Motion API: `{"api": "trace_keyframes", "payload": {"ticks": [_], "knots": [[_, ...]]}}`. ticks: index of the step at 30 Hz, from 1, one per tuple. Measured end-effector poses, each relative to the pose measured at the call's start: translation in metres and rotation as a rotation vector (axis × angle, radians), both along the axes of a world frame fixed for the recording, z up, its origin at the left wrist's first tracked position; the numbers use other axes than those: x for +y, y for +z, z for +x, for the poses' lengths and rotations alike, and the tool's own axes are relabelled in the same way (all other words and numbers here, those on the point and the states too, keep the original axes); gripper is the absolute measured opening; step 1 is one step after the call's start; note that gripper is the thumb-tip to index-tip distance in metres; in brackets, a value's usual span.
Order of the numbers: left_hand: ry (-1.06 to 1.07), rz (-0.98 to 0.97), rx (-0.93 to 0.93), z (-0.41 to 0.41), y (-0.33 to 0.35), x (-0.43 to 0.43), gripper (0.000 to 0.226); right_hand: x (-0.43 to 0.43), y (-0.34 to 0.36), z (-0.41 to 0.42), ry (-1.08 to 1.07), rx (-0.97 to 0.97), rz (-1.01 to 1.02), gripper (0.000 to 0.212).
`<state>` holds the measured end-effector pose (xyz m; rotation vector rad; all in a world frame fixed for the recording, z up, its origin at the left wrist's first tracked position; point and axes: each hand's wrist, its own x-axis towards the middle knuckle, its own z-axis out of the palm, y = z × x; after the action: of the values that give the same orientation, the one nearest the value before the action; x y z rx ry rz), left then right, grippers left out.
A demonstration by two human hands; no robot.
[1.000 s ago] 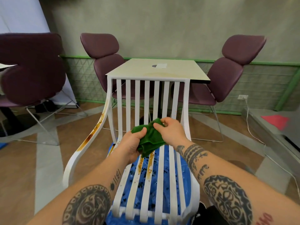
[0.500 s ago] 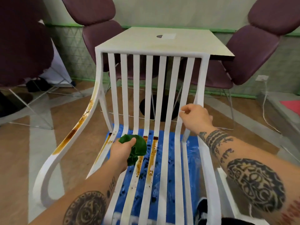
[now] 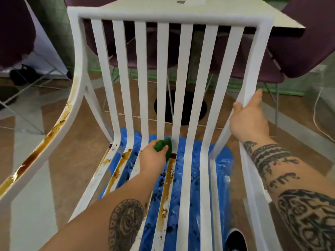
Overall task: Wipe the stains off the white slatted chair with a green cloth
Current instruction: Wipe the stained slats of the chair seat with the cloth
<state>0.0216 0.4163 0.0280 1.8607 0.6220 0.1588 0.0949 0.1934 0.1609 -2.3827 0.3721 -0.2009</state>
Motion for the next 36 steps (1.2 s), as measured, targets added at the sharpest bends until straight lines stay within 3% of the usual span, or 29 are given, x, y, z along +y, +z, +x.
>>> {"api": "trace_keyframes", "payload": {"ticks": [6, 14, 19, 22, 25, 28, 36], "knots": [[-0.205, 0.372, 0.122, 0.022, -0.031, -0.020, 0.024, 0.008, -0.009, -0.007, -0.025, -0.103, -0.209, 0.076], [-0.462, 0.737, 0.283, 0.040, -0.048, -0.015, 0.017, 0.007, -0.011, -0.005, -0.049, -0.092, -0.229, 0.076], [-0.681, 0.836, 0.474, 0.047, -0.013, -0.002, 0.018, 0.007, -0.007, -0.009, -0.061, -0.079, -0.199, 0.075], [-0.585, 0.784, 0.387, 0.058, 0.000, 0.015, 0.018, 0.007, -0.007, -0.011, -0.053, -0.071, -0.181, 0.074], [-0.573, 0.743, 0.292, 0.057, -0.005, 0.015, 0.036, 0.006, -0.007, -0.010, -0.063, -0.062, -0.178, 0.073], [-0.697, 0.712, 0.351, 0.051, -0.018, 0.002, 0.042, 0.007, -0.004, -0.011, -0.067, -0.052, -0.172, 0.075], [-0.862, 0.872, 0.432, 0.032, -0.015, -0.006, 0.046, 0.009, 0.003, -0.017, -0.064, -0.031, -0.145, 0.080]]}}
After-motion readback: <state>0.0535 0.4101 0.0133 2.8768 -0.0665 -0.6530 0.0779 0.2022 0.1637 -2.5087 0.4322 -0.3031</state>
